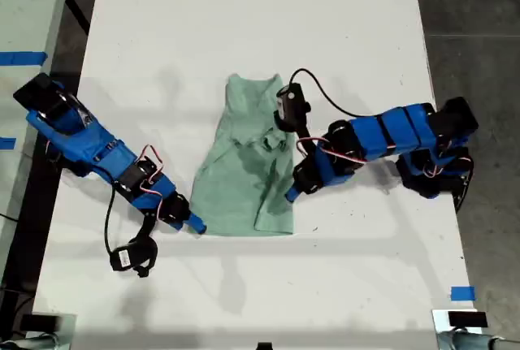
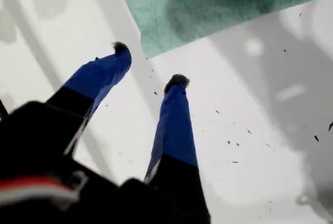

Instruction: Fold tshirt

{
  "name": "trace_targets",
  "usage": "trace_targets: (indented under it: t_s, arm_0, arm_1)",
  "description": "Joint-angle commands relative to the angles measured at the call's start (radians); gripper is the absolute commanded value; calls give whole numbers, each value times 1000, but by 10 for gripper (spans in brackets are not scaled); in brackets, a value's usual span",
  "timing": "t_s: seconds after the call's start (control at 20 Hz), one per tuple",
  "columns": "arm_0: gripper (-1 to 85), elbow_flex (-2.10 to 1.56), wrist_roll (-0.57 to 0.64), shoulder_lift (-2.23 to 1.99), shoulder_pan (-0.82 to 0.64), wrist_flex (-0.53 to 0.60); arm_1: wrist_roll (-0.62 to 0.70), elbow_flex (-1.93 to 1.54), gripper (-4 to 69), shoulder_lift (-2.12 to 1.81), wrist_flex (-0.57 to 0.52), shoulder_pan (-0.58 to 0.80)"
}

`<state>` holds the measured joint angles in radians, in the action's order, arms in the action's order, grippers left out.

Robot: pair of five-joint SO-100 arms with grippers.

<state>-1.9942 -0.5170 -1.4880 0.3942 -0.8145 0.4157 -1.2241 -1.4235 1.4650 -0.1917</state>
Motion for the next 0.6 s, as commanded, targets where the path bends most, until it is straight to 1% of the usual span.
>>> trace_targets:
  t_s: [0.0, 0.1, 0.15, 0.2, 0.25, 0.3, 0.4, 0.45, 0.5, 0.55]
  arm_0:
    - [190, 17, -3, 15, 0, 43]
    - [150, 17, 2, 54, -6, 71]
    - [70, 17, 2, 66, -14, 74]
    - [4, 17, -3, 63, -26, 51]
    - [1, 26, 0, 54, -43, 12]
    - [1, 60, 2, 49, -60, -67]
    - [0, 178, 20, 51, -92, -281]
    - [0, 219, 43, 44, -112, -350]
    - [0, 233, 54, 23, -126, -376]
    - [0, 233, 64, -12, -137, -379]
  arm_1:
    - [-12, 0, 178, -94, -49, -11]
    - [-14, -20, 177, -94, -69, -12]
    - [-15, -29, 177, -94, -80, -14]
    - [-17, -38, 177, -94, -87, -15]
    - [-18, -46, 176, -94, -95, -17]
    - [-18, -54, 176, -94, -104, -17]
    - [-21, -69, 175, -95, -117, -18]
    - [-23, -83, 174, -98, -129, -18]
    - [-23, -97, 174, -101, -143, -18]
    - [-21, -104, 174, -104, -150, -18]
